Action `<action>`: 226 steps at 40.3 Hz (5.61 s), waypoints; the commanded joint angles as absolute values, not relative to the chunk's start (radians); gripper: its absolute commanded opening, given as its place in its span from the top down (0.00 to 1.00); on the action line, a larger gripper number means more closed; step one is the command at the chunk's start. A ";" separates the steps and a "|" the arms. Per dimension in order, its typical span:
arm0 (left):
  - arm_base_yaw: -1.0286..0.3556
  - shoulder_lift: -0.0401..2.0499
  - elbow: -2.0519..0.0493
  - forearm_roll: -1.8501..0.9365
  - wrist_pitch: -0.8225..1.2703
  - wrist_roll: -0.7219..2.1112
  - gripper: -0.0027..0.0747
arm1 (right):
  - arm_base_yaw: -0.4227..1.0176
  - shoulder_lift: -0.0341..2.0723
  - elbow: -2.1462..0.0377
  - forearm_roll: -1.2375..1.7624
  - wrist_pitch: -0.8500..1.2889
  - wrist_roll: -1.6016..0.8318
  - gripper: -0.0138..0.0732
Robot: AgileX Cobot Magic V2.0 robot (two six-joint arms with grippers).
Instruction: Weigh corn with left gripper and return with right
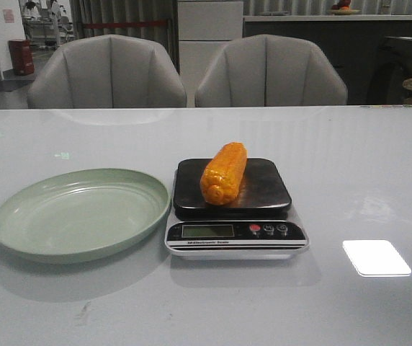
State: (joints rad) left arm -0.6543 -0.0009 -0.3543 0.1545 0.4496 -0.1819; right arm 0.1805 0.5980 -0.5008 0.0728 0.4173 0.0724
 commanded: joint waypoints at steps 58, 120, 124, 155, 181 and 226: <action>-0.659 0.011 -0.380 0.158 0.371 -0.187 0.79 | 0.625 1.935 -1.696 -0.134 0.934 0.807 0.14; -0.659 0.011 -0.380 0.158 0.366 -0.187 0.79 | 0.851 2.130 -1.841 0.015 0.743 0.754 0.51; -0.659 0.011 -0.380 0.158 0.366 -0.187 0.79 | 0.855 2.141 -1.842 0.016 0.743 0.754 0.35; -0.659 0.011 -0.380 0.158 0.366 -0.187 0.79 | 0.807 1.957 -1.953 0.017 0.993 0.379 0.14; -0.659 0.011 -0.380 0.158 0.366 -0.187 0.79 | 0.668 1.510 -1.613 0.006 1.047 0.172 0.14; -0.659 0.011 -0.380 0.158 0.366 -0.187 0.79 | 0.668 0.078 -0.378 -0.113 0.489 0.170 0.14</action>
State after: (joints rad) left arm -0.6543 -0.0009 -0.3543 0.1545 0.4467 -0.1819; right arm 0.6723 0.0912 -0.4104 -0.0785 0.6365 0.1800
